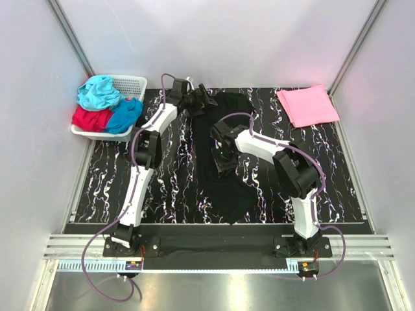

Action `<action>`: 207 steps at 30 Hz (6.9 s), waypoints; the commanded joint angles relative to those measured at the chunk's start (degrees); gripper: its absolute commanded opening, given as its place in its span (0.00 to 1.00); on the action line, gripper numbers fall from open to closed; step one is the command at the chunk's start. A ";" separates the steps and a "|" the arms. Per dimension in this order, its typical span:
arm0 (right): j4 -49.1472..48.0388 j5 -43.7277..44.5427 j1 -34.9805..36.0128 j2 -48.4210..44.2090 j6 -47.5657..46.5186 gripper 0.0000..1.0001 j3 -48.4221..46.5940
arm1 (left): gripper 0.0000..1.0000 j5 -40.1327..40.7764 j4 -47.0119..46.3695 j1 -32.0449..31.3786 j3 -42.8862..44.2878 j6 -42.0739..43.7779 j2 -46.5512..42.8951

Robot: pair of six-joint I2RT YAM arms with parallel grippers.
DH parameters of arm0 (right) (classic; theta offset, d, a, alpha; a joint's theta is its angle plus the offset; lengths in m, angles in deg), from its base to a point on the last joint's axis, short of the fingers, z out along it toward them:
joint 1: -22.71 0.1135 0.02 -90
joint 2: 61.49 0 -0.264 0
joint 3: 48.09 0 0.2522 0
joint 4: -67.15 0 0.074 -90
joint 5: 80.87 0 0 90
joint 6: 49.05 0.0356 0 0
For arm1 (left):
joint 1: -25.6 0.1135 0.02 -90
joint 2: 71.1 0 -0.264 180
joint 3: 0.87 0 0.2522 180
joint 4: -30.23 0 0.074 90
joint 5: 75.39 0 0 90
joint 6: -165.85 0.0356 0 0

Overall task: Fold and stack the t-shirts
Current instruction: Fold the tshirt

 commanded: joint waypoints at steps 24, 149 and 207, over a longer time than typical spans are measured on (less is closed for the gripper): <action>6.88 24.63 -4.43 -2.56 4.80 0.43 -20.02 | 0.99 13.82 13.58 2.46 -15.65 11.09 -32.19; 6.18 16.18 -18.86 24.08 -9.07 0.52 -64.60 | 0.72 35.21 11.87 -44.65 -84.49 -0.24 -70.52; 5.22 9.85 -12.97 44.74 -8.01 0.66 -71.28 | 0.75 48.14 25.77 -32.70 -89.75 -10.62 -86.27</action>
